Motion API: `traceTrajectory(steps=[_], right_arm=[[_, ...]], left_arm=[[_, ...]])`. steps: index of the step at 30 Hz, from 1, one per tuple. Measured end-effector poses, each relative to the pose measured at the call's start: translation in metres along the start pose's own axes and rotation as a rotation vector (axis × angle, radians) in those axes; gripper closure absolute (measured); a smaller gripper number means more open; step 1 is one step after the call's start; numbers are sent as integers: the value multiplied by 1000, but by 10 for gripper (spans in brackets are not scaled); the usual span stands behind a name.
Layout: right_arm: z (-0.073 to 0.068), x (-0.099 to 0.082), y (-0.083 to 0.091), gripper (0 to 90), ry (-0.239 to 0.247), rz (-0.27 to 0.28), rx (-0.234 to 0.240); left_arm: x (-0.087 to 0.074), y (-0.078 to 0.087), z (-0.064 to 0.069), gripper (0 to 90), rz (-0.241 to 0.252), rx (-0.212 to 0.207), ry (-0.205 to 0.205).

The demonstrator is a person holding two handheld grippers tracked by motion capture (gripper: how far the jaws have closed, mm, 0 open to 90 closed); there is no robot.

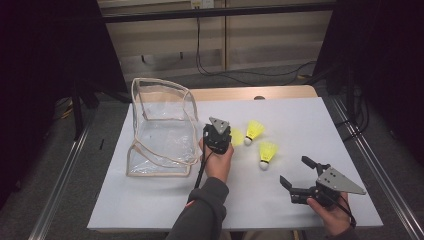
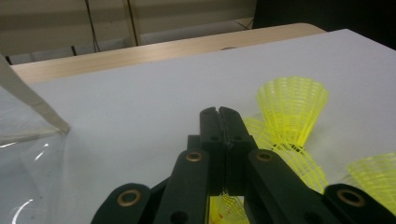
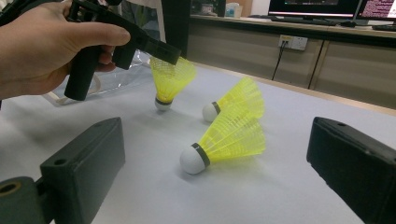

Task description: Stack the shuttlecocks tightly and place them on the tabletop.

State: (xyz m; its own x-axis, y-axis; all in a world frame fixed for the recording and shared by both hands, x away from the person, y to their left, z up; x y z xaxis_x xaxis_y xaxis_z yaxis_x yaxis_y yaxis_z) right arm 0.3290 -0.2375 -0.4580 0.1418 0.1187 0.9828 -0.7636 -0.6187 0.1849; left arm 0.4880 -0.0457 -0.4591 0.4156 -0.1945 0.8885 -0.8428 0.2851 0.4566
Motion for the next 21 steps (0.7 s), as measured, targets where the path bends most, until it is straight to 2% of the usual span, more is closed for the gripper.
traceTrajectory(steps=[6,9,14,18,21], right_arm=[[0,0,0,34,-2,-2,-1],[0,0,0,34,0,2,1],[-1,0,-1,34,2,3,4],[-1,0,-1,34,2,2,2],[-1,0,-1,34,2,-1,0]], left_arm=[[0,-1,-9,894,-11,61,-33],[-1,-3,-13,894,-16,74,-32],[0,-6,-11,893,-10,57,-22],[1,-9,-4,888,5,21,-16],[1,-12,3,875,-4,1,-24]])
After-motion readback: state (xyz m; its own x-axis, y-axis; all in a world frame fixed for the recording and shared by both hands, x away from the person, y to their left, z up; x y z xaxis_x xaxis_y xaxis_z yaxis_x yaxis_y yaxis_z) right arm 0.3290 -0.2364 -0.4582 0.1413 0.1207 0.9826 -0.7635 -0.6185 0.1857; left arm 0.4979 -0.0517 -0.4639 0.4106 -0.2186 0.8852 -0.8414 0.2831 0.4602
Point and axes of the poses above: each handheld gripper's, and its own axes: y roughly backward along the jaws, x roughly out of its top, z roughly to its right, the point moved 9 cm from there along -y, roughly forward along the jaws, and after that the axes turned 8 degrees about x, right-handed, at the moved point
